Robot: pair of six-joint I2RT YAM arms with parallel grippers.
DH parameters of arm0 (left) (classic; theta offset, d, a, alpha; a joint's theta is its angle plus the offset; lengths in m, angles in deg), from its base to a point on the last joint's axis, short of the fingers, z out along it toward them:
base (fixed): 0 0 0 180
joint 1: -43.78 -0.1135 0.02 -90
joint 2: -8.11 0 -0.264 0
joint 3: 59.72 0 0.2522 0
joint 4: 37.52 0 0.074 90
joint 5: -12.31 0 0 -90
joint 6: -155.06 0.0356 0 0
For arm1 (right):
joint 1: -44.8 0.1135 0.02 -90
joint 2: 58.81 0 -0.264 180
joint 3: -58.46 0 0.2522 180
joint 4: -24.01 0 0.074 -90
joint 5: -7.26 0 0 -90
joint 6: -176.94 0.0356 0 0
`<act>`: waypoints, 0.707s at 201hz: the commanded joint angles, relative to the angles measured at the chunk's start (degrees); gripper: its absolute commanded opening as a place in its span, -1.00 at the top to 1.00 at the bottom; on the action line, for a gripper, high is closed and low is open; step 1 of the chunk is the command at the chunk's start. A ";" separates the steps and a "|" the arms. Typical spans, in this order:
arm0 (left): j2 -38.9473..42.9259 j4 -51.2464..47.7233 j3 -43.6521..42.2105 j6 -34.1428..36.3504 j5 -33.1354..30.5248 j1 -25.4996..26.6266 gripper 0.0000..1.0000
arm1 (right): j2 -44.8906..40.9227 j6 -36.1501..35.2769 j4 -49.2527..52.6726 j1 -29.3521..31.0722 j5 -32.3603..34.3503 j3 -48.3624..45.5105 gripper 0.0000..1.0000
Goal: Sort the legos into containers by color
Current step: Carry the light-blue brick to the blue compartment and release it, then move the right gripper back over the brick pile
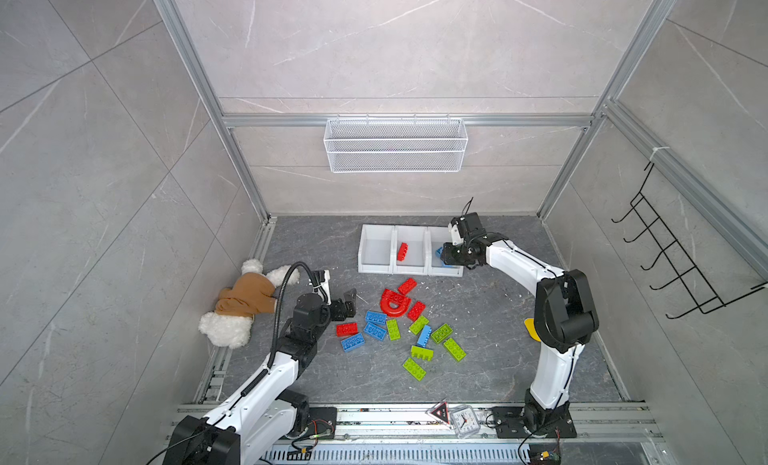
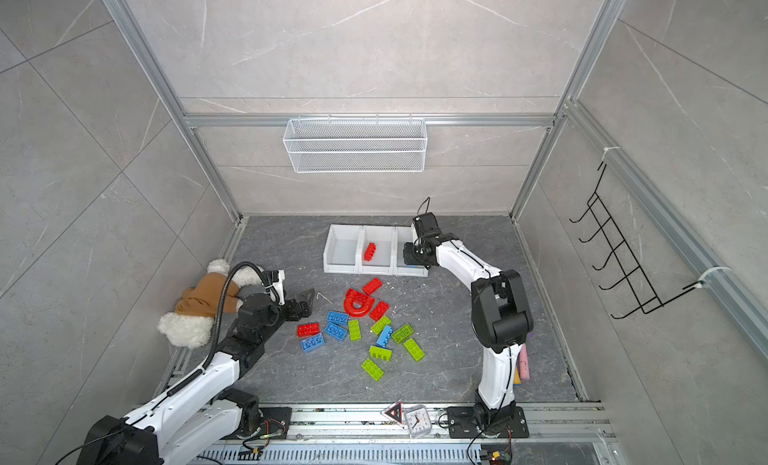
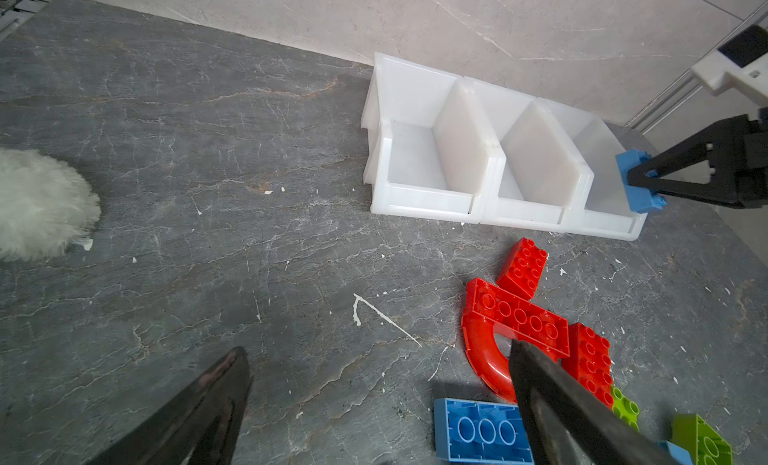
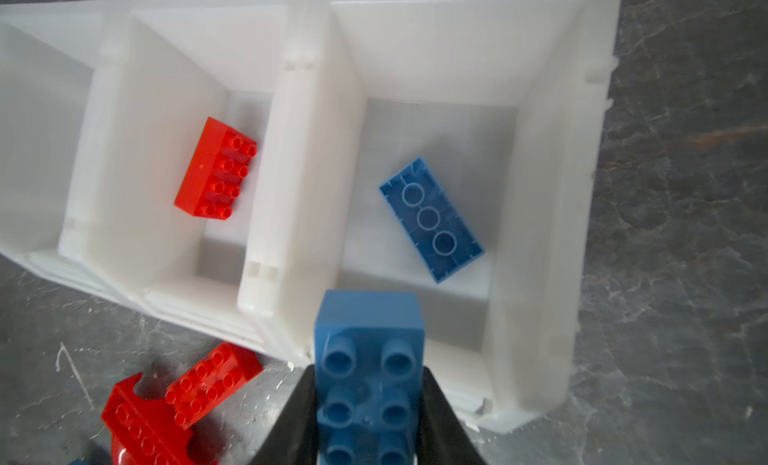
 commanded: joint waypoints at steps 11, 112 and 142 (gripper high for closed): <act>0.06 4.08 -0.43 -0.27 -0.19 -0.11 -0.99 | 3.35 -1.38 -2.08 -0.23 -1.45 3.68 0.43; 4.36 0.56 0.19 -0.14 -0.78 -0.07 -0.99 | 5.65 -1.25 0.38 -0.90 -1.69 8.81 -0.09; 6.63 -0.10 -0.17 0.05 -1.23 -0.10 -0.99 | 0.02 -0.93 -0.02 -0.86 -3.98 4.98 -0.14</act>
